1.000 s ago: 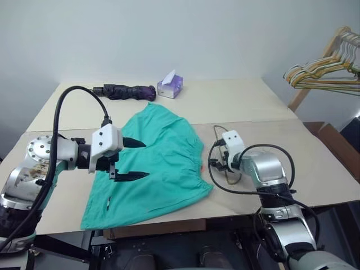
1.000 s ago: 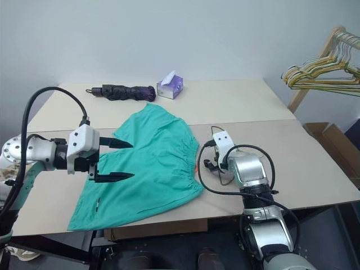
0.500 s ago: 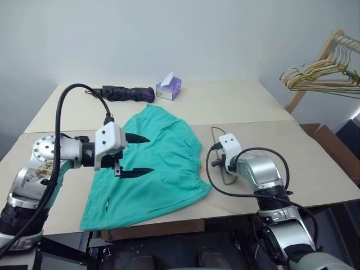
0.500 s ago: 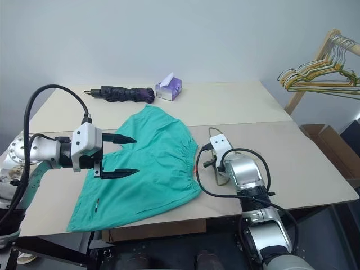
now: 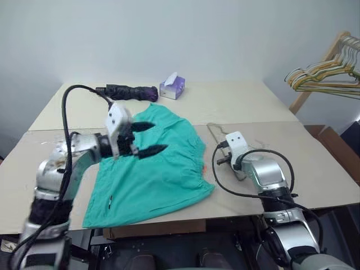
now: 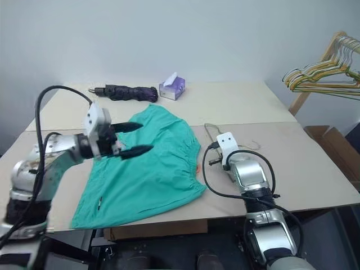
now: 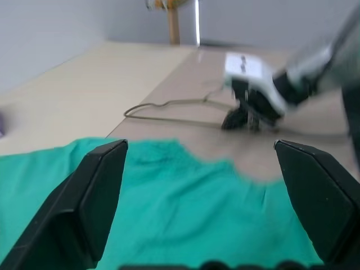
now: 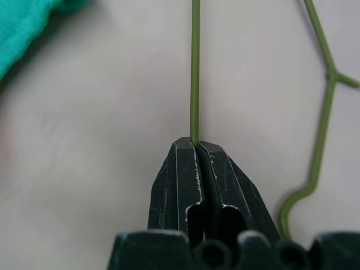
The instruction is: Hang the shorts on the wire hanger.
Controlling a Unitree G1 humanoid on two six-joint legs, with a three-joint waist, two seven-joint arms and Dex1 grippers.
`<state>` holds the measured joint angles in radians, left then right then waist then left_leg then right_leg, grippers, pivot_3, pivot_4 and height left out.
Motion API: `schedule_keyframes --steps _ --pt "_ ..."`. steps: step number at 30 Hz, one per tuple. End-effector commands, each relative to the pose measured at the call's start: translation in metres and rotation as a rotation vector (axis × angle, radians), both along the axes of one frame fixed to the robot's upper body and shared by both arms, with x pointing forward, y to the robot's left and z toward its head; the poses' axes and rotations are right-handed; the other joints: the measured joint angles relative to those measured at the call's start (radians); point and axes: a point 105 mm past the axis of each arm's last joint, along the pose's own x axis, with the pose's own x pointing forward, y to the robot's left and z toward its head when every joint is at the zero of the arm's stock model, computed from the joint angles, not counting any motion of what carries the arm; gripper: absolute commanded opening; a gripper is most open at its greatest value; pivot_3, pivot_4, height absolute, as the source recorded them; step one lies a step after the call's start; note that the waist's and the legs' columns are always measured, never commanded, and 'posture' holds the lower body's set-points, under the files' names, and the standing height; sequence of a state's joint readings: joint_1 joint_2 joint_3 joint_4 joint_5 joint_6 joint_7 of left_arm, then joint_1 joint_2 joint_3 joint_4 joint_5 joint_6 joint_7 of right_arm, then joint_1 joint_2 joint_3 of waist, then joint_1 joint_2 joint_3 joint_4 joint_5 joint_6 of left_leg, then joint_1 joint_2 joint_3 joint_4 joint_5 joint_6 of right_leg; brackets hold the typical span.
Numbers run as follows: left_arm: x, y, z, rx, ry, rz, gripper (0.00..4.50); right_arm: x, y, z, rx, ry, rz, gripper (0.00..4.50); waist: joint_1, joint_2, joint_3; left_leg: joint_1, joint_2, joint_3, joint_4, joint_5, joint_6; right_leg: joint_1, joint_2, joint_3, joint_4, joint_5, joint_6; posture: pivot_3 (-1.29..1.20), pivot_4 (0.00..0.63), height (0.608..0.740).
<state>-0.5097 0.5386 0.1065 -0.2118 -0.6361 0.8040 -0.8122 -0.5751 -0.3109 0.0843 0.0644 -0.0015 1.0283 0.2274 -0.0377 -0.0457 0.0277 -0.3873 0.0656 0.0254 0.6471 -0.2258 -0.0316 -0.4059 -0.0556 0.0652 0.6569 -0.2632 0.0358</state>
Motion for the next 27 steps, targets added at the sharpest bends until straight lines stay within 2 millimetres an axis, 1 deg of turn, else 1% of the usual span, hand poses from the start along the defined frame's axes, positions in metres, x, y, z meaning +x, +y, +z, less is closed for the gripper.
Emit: schedule_keyframes --steps 1,3,5,8,11,13,19,22,27 --pt "0.002 -0.008 0.014 -0.248 0.156 0.030 4.50 0.001 0.013 0.068 -0.021 -0.315 0.128 0.04 -0.012 0.000 0.000 -0.001 0.000 -0.001 0.000 0.000 0.000 0.000 0.000 0.000 0.000 0.000 0.000 0.01 0.000 0.740" --pt "0.003 -0.016 0.019 -0.417 0.253 0.025 4.50 -0.009 0.030 0.088 -0.035 -0.454 0.249 0.04 -0.015 0.000 0.000 -0.001 0.000 -0.001 0.000 0.000 0.001 -0.001 0.000 0.000 -0.001 0.000 0.001 0.00 0.000 0.740" --pt "0.004 -0.022 0.027 -0.586 0.320 0.006 4.50 -0.022 0.046 0.102 -0.024 -0.567 0.364 0.04 -0.019 0.000 0.000 -0.001 0.000 -0.002 0.000 -0.001 0.001 -0.001 0.000 0.000 -0.002 -0.001 0.001 0.00 0.000 0.740" --pt "0.011 -0.026 0.033 -0.723 0.383 0.043 4.50 -0.037 0.063 0.113 -0.044 -0.685 0.481 0.04 -0.019 0.000 0.000 0.000 -0.001 -0.002 0.001 -0.001 0.001 0.001 0.000 0.000 0.000 0.000 0.001 0.00 0.000 0.740" --pt "0.011 -0.029 0.037 -0.760 0.404 0.060 4.50 -0.053 0.079 0.116 -0.033 -0.747 0.581 0.04 -0.018 0.000 0.000 0.004 -0.001 -0.002 0.001 0.000 0.000 0.004 0.000 0.000 0.000 0.001 0.000 -0.01 0.000 0.740" --pt "0.011 -0.030 0.040 -0.766 0.402 0.070 4.50 -0.060 0.087 0.117 -0.013 -0.771 0.613 0.04 -0.015 0.000 0.000 0.004 -0.002 -0.002 0.001 0.000 0.000 0.005 0.000 0.000 -0.001 0.001 0.000 -0.01 0.000 0.740" --pt "0.014 -0.028 0.040 -0.733 0.391 0.122 4.50 -0.068 0.099 0.112 -0.028 -0.789 0.670 0.04 -0.005 0.000 0.000 0.003 -0.002 -0.003 0.000 0.000 0.000 0.004 0.000 0.000 -0.001 0.001 0.000 0.00 0.000 0.740" --pt "0.016 -0.029 0.040 -0.713 0.372 0.142 3.96 -0.069 0.102 0.110 -0.040 -0.786 0.690 0.00 -0.004 0.000 0.000 0.003 -0.002 -0.003 0.000 0.000 0.000 0.004 0.000 0.000 -0.002 0.001 0.000 0.00 0.000 0.740" --pt "0.019 -0.030 0.040 -0.729 0.370 0.160 2.36 -0.068 0.103 0.108 -0.045 -0.784 0.691 0.00 -0.002 0.000 0.000 0.003 -0.003 -0.003 0.000 0.000 0.000 0.004 0.000 0.000 -0.002 0.001 0.000 -0.01 0.000 0.740"
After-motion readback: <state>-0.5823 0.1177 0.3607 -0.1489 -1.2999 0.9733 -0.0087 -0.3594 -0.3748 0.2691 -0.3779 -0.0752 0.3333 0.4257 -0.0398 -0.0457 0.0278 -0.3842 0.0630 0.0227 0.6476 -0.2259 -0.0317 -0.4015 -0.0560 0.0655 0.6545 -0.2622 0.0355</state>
